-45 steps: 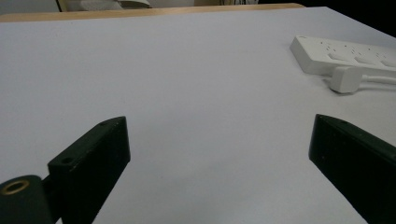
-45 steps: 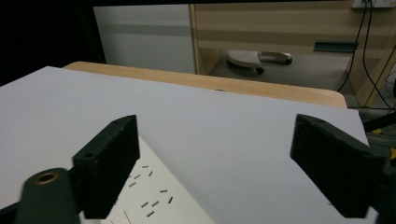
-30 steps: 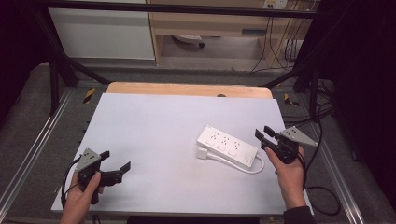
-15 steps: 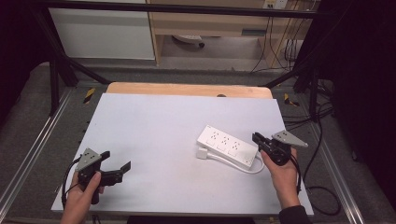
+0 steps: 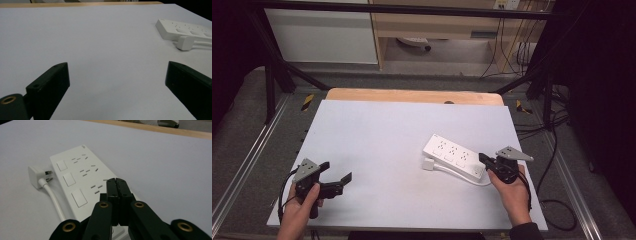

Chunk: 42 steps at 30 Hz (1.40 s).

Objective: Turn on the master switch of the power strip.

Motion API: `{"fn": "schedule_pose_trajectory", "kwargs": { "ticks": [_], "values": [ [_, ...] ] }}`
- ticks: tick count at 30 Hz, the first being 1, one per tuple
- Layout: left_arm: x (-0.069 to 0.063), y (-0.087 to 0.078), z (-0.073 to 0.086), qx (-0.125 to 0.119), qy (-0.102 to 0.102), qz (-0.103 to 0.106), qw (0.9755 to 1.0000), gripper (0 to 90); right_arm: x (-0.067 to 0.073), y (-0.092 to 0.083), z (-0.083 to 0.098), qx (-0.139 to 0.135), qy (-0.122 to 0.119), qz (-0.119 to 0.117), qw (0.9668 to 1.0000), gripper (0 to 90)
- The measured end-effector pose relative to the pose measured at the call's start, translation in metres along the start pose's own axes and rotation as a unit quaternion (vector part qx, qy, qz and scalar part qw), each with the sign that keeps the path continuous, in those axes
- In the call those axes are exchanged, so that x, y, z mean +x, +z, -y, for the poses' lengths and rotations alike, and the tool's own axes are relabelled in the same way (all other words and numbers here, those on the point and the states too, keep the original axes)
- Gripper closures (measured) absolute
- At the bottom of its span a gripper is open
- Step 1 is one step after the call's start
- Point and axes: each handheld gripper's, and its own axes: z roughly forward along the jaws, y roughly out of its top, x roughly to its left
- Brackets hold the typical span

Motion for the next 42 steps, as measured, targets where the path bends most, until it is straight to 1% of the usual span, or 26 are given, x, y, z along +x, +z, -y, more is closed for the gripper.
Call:
{"fn": "schedule_pose_trajectory", "kwargs": {
  "ticks": [5, 8, 11, 12, 14, 15, 21, 28, 29, 31, 34, 38, 40, 42],
  "values": [
    [-0.001, 0.0, 0.0, 0.001, 0.002, 0.002, 1.0, 5.4, 0.001, -0.001, 0.007, 0.022, -0.011, -0.003, 0.9997, 90.0],
    [0.0, -0.001, 0.0, -0.001, 0.002, 0.001, 1.0, 5.4, 0.001, -0.001, 0.009, 0.033, -0.012, -0.006, 0.9994, 90.0],
    [0.0, -0.002, 0.001, 0.0, 0.004, 0.002, 1.0, 5.5, 0.002, -0.001, 0.01, 0.036, -0.012, -0.009, 0.9993, 90.0],
    [0.0, -0.002, 0.001, 0.0, 0.004, 0.002, 1.0, 5.5, 0.002, -0.001, 0.01, 0.038, -0.016, -0.009, 0.9991, 90.0],
    [-0.001, -0.002, 0.0, 0.0, 0.004, 0.004, 1.0, 5.5, 0.003, 0.0, 0.01, 0.041, -0.014, -0.01, 0.999, 90.0],
    [-0.001, -0.002, 0.0, 0.0, 0.004, 0.004, 1.0, 5.5, 0.003, 0.0, 0.01, 0.043, -0.019, -0.01, 0.9988, 90.0],
    [-0.001, -0.001, 0.0, 0.001, 0.006, 0.004, 1.0, 5.5, 0.004, 0.002, 0.012, 0.053, -0.015, -0.01, 0.9984, 90.0],
    [-0.001, -0.001, 0.001, 0.003, 0.005, 0.004, 1.0, 5.5, 0.004, 0.003, 0.013, 0.06, -0.018, -0.01, 0.998, 90.0],
    [-0.001, -0.001, 0.001, 0.003, 0.006, 0.004, 1.0, 5.5, 0.005, 0.004, 0.013, 0.061, -0.015, -0.011, 0.998, 90.0],
    [-0.001, -0.001, 0.001, 0.003, 0.005, 0.005, 1.0, 5.5, 0.005, 0.004, 0.013, 0.063, -0.022, -0.01, 0.9977, 90.0],
    [-0.001, -0.001, 0.001, 0.003, 0.007, 0.004, 1.0, 5.6, 0.005, 0.004, 0.014, 0.063, -0.023, -0.009, 0.9977, 90.0],
    [-0.001, -0.001, 0.001, 0.003, 0.008, 0.004, 1.0, 5.6, 0.005, 0.005, 0.015, 0.065, -0.018, -0.011, 0.9976, 90.0],
    [-0.001, -0.001, 0.001, 0.003, 0.008, 0.004, 1.0, 5.6, 0.006, 0.006, 0.015, 0.067, -0.024, -0.01, 0.9974, 90.0],
    [-0.001, -0.001, 0.001, 0.003, 0.008, 0.003, 1.0, 5.6, 0.006, 0.006, 0.014, 0.069, -0.023, -0.011, 0.9973, 90.0]
  ]
}}
